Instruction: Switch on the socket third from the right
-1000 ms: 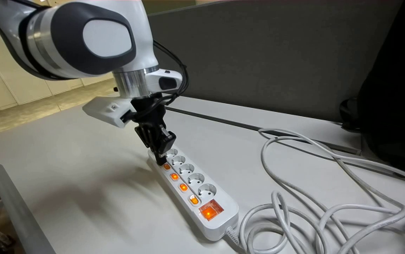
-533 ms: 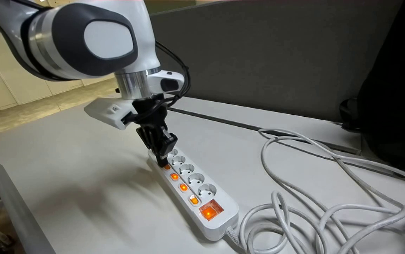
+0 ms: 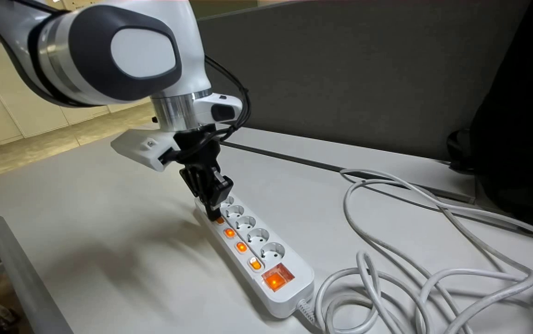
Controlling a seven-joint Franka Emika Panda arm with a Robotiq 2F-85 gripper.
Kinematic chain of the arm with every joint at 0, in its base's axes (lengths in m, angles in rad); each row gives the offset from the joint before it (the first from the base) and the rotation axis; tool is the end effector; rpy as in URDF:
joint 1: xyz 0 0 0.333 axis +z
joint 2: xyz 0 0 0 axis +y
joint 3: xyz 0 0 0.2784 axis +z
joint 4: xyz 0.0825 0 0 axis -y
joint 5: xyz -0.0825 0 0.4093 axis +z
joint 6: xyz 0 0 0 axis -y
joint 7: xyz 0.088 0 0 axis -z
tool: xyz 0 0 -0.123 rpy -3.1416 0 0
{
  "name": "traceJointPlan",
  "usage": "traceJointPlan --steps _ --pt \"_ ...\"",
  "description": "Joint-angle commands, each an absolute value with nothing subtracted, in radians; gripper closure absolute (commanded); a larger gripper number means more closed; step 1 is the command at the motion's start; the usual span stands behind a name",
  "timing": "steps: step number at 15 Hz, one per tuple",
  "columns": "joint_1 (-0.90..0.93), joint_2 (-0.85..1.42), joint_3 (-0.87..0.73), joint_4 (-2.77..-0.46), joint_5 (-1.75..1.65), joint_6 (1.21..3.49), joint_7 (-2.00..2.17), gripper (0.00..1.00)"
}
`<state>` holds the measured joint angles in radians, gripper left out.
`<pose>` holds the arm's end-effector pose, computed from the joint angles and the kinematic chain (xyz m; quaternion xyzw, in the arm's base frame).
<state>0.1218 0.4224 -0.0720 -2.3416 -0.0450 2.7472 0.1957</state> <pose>0.5026 0.0223 0.0791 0.9985 -0.0490 -0.0052 0.0241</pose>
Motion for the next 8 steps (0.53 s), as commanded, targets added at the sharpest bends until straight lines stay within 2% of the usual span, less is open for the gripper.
traceJointPlan --steps 1,4,8 --pt "0.187 0.468 -0.136 -2.317 -0.118 2.713 0.294 1.0" --pt "0.248 0.493 -0.185 -2.303 -0.194 2.679 0.376 1.0" --pt "0.219 0.488 -0.13 -2.295 -0.161 2.62 0.337 1.0"
